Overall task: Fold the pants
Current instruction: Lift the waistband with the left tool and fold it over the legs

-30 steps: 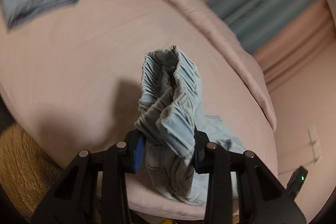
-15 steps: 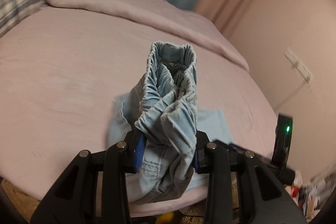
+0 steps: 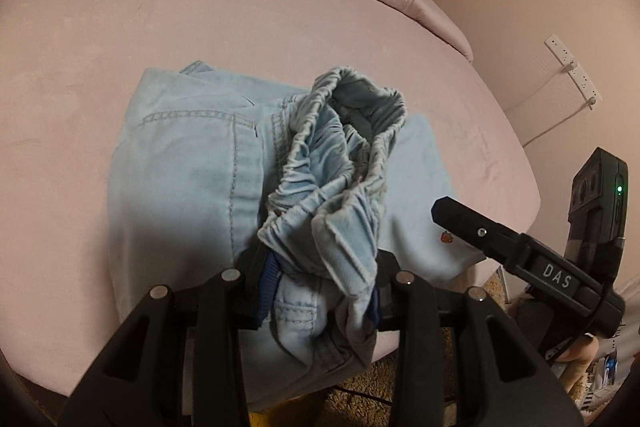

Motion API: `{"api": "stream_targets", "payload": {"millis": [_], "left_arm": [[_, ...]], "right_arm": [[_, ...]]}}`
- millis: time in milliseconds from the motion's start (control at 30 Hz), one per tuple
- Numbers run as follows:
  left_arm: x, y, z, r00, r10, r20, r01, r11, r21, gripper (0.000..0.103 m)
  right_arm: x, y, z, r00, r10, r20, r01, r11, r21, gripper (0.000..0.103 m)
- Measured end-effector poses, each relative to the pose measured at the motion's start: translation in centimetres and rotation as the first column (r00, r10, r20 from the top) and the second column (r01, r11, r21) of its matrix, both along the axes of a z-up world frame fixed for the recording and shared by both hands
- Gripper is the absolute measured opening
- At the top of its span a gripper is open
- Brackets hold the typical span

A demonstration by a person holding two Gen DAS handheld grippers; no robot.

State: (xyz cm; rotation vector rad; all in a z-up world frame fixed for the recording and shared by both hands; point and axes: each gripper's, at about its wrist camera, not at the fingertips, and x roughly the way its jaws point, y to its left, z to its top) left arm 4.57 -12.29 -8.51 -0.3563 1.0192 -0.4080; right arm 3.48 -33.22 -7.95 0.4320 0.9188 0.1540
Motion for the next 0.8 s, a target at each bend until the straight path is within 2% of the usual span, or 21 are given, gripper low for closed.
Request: {"api": "stream_targets", "payload": {"millis": [100,200,267,333,433,633,700,800], "left_arm": [[-0.1,0.2,0.1,1.000,-0.009,0.004,0.009,1.000,-0.006,0.041],[0.1,0.3,0.4,0.999,-0.036,0.005,0.037,0.998,-0.042,0.057],[-0.3,0.6,0.9,0.999,-0.052,0.001,0.052,0.994,-0.092,0.073],[-0.5,0.9,1.4,0.999,-0.052,0.004,0.052,0.992,-0.113,0.076],[-1.3,1.9,2.1,1.000,-0.024,0.012,0.025,0.995,-0.101,0.081],[-2.0,5.1,2.7,0.995,0.095,0.018,-0.094,0.995,-0.038,0.085],[-2.1,6.3,2.6,0.989,0.146,0.011,-0.146,0.989,-0.001,0.090],[-2.5,7.5,2.5,0.982,0.189,0.021,-0.190,0.981,0.037,0.090]], "right_arm": [[0.1,-0.1,-0.1,1.000,-0.002,-0.007,0.002,1.000,0.004,0.086],[0.1,-0.1,0.0,1.000,0.004,-0.007,-0.004,1.000,0.015,0.086],[0.0,-0.2,0.1,1.000,0.010,-0.001,-0.010,1.000,0.016,0.086],[-0.1,-0.3,0.2,1.000,0.011,0.007,-0.011,1.000,0.015,0.086],[-0.1,-0.5,0.3,1.000,0.011,0.015,-0.011,1.000,0.021,0.086],[0.2,0.0,0.5,0.999,0.049,0.015,-0.050,0.997,0.065,0.086],[0.5,0.4,0.7,0.997,0.071,0.015,-0.072,0.994,0.081,0.089],[1.0,1.4,1.4,0.994,0.109,0.029,-0.112,0.987,0.113,0.094]]}}
